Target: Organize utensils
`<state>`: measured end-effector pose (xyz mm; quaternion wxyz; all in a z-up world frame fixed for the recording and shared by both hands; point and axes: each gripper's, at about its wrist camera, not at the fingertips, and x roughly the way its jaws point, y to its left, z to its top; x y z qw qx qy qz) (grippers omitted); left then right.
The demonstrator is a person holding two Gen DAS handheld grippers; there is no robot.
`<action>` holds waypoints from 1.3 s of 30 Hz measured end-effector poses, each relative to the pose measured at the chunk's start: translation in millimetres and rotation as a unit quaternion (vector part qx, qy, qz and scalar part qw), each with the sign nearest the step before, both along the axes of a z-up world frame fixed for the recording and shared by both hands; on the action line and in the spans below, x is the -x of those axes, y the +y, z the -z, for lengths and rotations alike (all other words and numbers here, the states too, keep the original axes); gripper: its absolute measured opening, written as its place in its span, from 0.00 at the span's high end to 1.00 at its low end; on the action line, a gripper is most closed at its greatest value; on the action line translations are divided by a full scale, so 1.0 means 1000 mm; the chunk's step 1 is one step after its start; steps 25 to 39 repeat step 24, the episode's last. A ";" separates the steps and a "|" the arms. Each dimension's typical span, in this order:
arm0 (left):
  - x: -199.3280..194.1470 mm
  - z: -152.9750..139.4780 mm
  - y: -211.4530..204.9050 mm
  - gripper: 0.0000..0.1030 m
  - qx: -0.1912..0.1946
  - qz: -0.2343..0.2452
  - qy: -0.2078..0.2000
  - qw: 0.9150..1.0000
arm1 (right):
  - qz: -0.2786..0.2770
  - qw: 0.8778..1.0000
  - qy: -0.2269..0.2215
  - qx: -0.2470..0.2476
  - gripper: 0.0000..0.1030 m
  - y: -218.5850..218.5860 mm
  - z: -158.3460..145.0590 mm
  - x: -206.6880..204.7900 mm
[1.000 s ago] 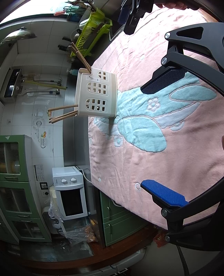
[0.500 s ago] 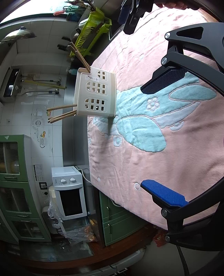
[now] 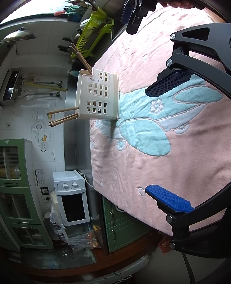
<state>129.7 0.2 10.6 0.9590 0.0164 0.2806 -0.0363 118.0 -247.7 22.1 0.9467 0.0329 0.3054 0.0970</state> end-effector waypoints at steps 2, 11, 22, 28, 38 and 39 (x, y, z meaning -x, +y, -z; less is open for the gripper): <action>0.000 0.000 -0.001 0.05 -0.001 -0.001 0.001 1.000 | -0.001 1.000 0.001 0.000 0.09 0.000 0.000 0.000; 0.003 -0.001 -0.001 0.05 -0.002 0.001 -0.003 1.000 | 0.000 1.000 0.000 0.000 0.09 0.000 0.000 0.000; 0.000 0.000 0.000 0.05 0.001 0.000 0.005 1.000 | 0.000 1.000 0.002 0.002 0.09 -0.002 0.001 0.002; 0.000 0.000 0.000 0.05 0.002 0.001 0.006 1.000 | 0.000 1.000 0.002 0.002 0.09 -0.001 0.001 0.002; 0.000 0.000 0.000 0.05 0.002 0.001 0.006 1.000 | 0.000 1.000 0.002 0.002 0.09 -0.001 0.001 0.002; 0.000 0.000 0.000 0.05 0.002 0.001 0.006 1.000 | 0.000 1.000 0.002 0.002 0.09 -0.001 0.001 0.002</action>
